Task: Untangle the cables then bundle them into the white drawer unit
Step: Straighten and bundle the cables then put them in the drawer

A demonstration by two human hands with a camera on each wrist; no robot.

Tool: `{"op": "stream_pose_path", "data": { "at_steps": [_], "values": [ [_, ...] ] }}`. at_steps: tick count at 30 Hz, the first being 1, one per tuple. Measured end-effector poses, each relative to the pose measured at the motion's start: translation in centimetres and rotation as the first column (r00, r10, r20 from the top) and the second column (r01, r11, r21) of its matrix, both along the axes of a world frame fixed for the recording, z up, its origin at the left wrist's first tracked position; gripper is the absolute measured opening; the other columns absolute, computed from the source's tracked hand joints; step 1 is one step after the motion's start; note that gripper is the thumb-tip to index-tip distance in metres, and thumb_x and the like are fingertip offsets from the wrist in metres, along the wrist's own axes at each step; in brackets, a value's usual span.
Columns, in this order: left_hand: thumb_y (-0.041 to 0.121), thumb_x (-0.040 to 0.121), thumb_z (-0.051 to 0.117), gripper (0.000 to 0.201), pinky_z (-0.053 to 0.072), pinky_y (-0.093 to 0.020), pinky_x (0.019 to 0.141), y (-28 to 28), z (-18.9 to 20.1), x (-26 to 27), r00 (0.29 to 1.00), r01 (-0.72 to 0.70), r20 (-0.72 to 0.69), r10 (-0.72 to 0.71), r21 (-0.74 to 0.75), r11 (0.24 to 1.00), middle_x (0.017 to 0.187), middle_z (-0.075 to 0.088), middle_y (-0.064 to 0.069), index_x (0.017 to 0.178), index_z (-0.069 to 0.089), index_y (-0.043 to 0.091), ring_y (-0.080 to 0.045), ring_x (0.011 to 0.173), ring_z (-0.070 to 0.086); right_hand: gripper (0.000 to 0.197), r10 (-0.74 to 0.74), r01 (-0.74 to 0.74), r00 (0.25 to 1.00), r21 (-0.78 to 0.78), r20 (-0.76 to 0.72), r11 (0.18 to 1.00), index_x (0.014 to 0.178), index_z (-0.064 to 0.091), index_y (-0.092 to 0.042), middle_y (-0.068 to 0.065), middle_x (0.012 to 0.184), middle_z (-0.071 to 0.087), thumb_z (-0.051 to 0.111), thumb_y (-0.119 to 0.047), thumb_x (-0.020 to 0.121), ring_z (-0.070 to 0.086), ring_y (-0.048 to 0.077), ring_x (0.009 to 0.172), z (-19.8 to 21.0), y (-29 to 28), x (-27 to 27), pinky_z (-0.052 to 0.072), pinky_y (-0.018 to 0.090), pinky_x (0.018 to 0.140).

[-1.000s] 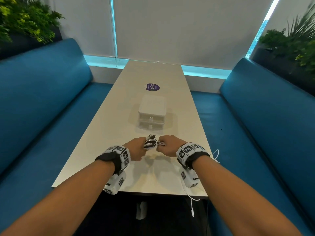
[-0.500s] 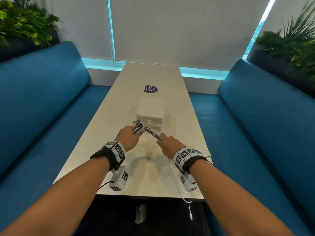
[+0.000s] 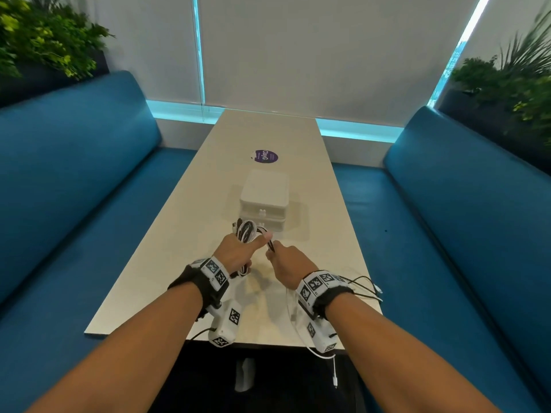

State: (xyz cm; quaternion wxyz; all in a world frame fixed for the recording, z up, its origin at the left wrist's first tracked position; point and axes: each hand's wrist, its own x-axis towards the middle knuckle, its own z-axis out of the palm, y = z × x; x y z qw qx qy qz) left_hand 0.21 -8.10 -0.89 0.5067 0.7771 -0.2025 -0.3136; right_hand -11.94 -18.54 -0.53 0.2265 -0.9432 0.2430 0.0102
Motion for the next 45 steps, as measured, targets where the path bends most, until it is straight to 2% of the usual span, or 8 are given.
{"op": "stream_pose_path", "data": {
  "at_steps": [4, 8, 19, 24, 29, 34, 41, 45],
  "values": [
    [0.076, 0.050, 0.080, 0.095, 0.060, -0.032, 0.056, -1.2, 0.0, -1.5, 0.993, -0.033, -0.113, 0.033, 0.003, 0.999, 0.081, 0.075, -0.009, 0.108, 0.063, 0.003, -0.023, 0.071, 0.074, 0.024, 0.102, -0.107, 0.992, -0.063, -0.072, 0.992, 0.110, 0.061, -0.003, 0.021, 0.099, 0.067, 0.042, -0.009, 0.098, 0.064, 0.037, 0.086, 0.7, 1.3, 0.9, 0.052, 0.041, 0.073],
    [0.055, 0.070, 0.078, 0.057, 0.059, -0.048, 0.085, -1.3, 0.3, -1.5, 0.973, -0.116, -0.202, 0.109, -0.022, 0.993, 0.089, 0.075, -0.016, 0.098, 0.069, 0.007, -0.031, 0.083, 0.073, 0.022, 0.126, -0.129, 0.990, -0.042, -0.064, 0.991, 0.111, 0.056, 0.002, 0.022, 0.100, 0.065, 0.043, -0.010, 0.098, 0.063, 0.037, 0.089, 1.5, 2.0, 1.4, 0.044, 0.037, 0.068],
    [0.052, 0.089, 0.064, 0.044, 0.059, -0.047, 0.081, -1.7, 2.2, 0.7, 0.959, -0.282, -0.068, 0.276, -0.121, 0.952, 0.087, 0.073, -0.015, 0.090, 0.069, 0.009, -0.032, 0.082, 0.070, 0.026, 0.120, -0.159, 0.976, 0.217, 0.184, 0.963, 0.123, 0.043, -0.020, 0.004, 0.086, 0.074, 0.046, -0.027, 0.098, 0.070, 0.009, 0.056, 2.1, 1.6, 2.1, 0.058, 0.032, 0.064],
    [0.040, 0.101, 0.055, 0.032, 0.059, -0.050, 0.085, -1.2, 2.8, 1.8, 0.903, -0.386, -0.328, 0.278, -0.334, 0.860, 0.088, 0.076, -0.016, 0.104, 0.060, 0.009, -0.032, 0.082, 0.075, 0.022, 0.109, -0.136, 0.989, 0.322, 0.101, 0.937, 0.097, 0.051, -0.017, 0.002, 0.073, 0.074, 0.051, -0.039, 0.098, 0.068, 0.014, 0.063, 1.4, 0.8, 0.9, 0.056, 0.032, 0.058],
    [0.047, 0.100, 0.054, 0.040, 0.055, -0.032, 0.058, 0.0, 3.3, 2.7, 0.902, -0.390, -0.337, 0.272, -0.358, 0.849, 0.064, 0.068, -0.003, 0.086, 0.059, 0.009, -0.028, 0.068, 0.074, 0.026, 0.168, -0.179, 0.984, 0.321, 0.062, 0.930, 0.086, 0.053, -0.023, -0.005, 0.074, 0.067, 0.040, -0.039, 0.102, 0.066, 0.016, 0.074, 0.0, 0.0, 0.6, 0.047, 0.028, 0.071],
    [0.041, 0.099, 0.059, 0.038, 0.059, -0.042, 0.069, 0.2, 3.5, 2.5, 0.899, -0.362, -0.390, 0.199, -0.405, 0.839, 0.053, 0.033, 0.000, 0.076, 0.048, 0.014, -0.017, 0.042, 0.041, 0.039, 0.183, -0.179, 0.983, 0.339, 0.023, 0.923, 0.073, 0.048, -0.020, -0.006, 0.063, 0.053, 0.042, -0.046, 0.102, 0.051, 0.013, 0.054, 0.0, 0.6, 0.9, 0.045, 0.031, 0.065],
    [0.035, 0.097, 0.064, 0.039, 0.034, -0.027, 0.045, 0.5, 4.1, 1.7, 0.938, -0.180, -0.344, 0.042, -0.380, 0.907, 0.051, 0.026, 0.002, 0.068, 0.044, 0.019, -0.016, 0.039, 0.025, 0.045, 0.174, -0.161, 0.984, 0.290, -0.021, 0.943, 0.075, 0.046, -0.018, 0.002, 0.066, 0.056, 0.044, -0.056, 0.099, 0.052, 0.016, 0.055, -0.3, 0.3, 0.8, 0.043, 0.032, 0.063],
    [0.024, 0.094, 0.067, 0.033, 0.033, -0.025, 0.043, 0.1, 4.3, 1.2, 0.989, 0.058, -0.122, -0.087, -0.224, 0.973, 0.046, 0.033, -0.001, 0.070, 0.048, 0.013, -0.015, 0.034, 0.030, 0.044, 0.132, -0.089, 0.986, 0.360, -0.098, 0.929, 0.076, 0.058, -0.021, 0.001, 0.060, 0.057, 0.059, -0.065, 0.085, 0.062, 0.018, 0.056, 0.0, -0.7, 0.6, 0.056, 0.038, 0.069]
  ]
}}
